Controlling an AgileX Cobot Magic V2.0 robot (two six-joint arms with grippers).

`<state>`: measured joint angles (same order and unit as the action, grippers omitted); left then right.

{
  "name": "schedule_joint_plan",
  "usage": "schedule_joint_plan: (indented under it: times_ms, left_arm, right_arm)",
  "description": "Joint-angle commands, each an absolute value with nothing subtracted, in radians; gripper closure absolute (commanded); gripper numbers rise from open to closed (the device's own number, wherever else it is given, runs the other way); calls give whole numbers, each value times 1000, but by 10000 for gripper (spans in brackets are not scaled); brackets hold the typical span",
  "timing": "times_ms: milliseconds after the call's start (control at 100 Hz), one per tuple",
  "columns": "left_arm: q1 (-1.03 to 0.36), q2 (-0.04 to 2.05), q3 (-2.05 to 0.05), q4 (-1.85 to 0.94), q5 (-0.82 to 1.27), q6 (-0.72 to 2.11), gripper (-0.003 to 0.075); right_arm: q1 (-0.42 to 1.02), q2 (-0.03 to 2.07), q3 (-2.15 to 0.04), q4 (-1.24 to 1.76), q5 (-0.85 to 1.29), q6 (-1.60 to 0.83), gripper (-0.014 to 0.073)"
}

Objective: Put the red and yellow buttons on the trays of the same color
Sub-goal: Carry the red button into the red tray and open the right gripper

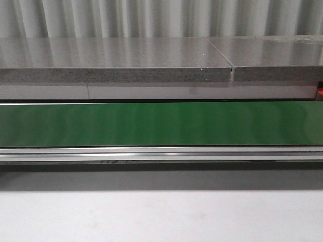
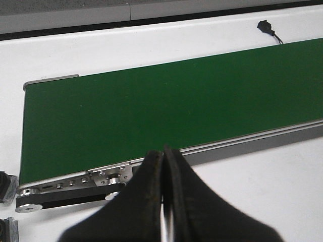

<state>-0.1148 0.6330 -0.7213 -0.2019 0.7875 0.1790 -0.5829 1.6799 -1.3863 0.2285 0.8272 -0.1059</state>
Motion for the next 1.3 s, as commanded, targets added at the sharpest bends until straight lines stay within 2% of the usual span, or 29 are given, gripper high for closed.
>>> schedule_joint_plan:
  times_ms: [0, 190, 500, 800, 890, 1060, 1130, 1290]
  left_arm:
    - [-123, 632, -747, -225, 721, 180, 741]
    - [-123, 632, -747, -225, 721, 180, 741]
    - [-123, 632, -747, -225, 721, 180, 741]
    - [-123, 632, -747, -225, 721, 180, 741]
    - [-123, 632, -747, -225, 721, 180, 741]
    - [-123, 632, -747, -225, 721, 180, 741]
    - [-123, 632, -747, -225, 721, 180, 741]
    - [-123, 632, -747, -225, 721, 180, 741]
  right_arm:
    - [-613, 1682, -1424, 241, 739, -85, 484]
    - [-638, 1789, -1509, 242, 739, -69, 484]
    - [-631, 1999, -1751, 255, 866, -69, 484]
    - [-606, 2091, -1794, 288, 808, -69, 468]
    - [-600, 2093, -1794, 308, 791, -69, 403]
    - [-592, 2093, -1794, 309, 778, -69, 154]
    - [-592, 2092, -1794, 309, 782, -69, 123]
    - [-592, 2074, -1794, 309, 803, -70, 125]
